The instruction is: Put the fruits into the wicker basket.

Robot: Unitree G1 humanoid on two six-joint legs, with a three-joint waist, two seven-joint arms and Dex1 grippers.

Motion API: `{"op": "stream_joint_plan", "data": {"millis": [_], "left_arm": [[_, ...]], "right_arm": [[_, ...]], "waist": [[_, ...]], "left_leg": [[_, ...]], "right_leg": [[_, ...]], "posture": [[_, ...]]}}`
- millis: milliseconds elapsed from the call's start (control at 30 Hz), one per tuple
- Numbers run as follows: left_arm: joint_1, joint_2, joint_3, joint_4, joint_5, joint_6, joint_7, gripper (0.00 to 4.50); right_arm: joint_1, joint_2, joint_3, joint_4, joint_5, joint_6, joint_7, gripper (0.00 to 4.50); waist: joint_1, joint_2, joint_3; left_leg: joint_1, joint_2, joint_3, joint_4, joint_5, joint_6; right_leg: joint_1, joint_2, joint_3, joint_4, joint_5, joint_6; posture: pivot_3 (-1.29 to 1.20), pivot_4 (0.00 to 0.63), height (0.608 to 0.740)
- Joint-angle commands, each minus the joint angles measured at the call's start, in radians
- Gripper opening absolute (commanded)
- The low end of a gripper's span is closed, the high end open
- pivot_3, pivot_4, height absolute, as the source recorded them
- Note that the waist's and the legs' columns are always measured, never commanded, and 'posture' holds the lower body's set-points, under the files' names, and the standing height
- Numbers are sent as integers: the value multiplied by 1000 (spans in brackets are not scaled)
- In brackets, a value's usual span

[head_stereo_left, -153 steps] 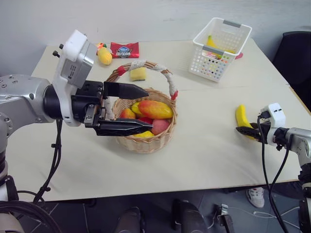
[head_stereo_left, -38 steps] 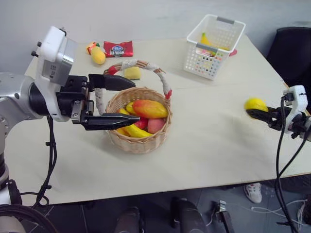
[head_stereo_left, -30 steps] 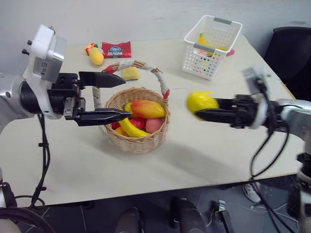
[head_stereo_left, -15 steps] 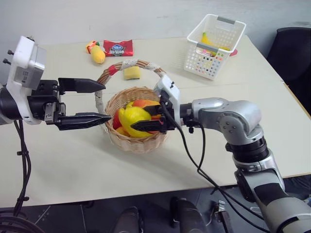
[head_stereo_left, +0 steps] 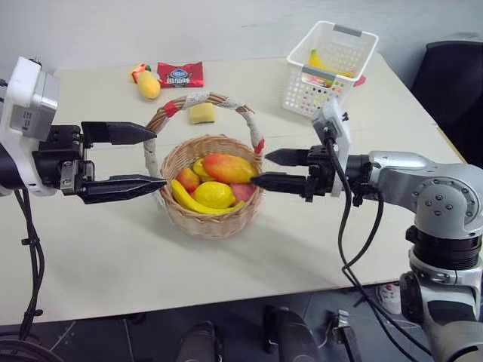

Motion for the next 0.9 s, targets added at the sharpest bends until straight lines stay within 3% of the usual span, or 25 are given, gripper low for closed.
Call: {"op": "stream_joint_plan", "data": {"millis": [33,333,433,767,900], "left_arm": [[-30,12,23,-1,-10,-14,7,4500],[-56,9,-2,9,4,-27,4,4500],[-64,6,-7,8,2,-29,7,4500],[-114,-28,-46,16,-4,-44,15,4500],[-157,-58,-78,28,-6,-48,10,4500]], "right_arm": [[-14,32,32,7,-87,-115,-45,4466],[-71,157,122,179,-241,-296,-51,4466],[-79,173,129,224,-287,-354,-53,3835],[-42,129,91,149,-278,-373,9,404],[-15,35,-19,99,-259,-353,-2,257]], "waist": [[0,0,0],[1,0,0],[3,0,0],[3,0,0],[8,0,0]], "left_leg": [[1,0,0,0,0,0],[-1,0,1,0,0,0],[-2,0,1,0,0,0],[-2,0,0,1,0,0],[-3,0,1,1,0,0]], "right_leg": [[0,0,0,1,0,0],[-1,0,0,0,0,-1],[-1,0,-1,0,0,-1],[-1,0,-1,0,0,-1],[-1,0,-2,-1,0,-1]], "posture": [[0,150,740],[0,150,740],[0,150,740],[0,150,740],[0,150,740]]}}
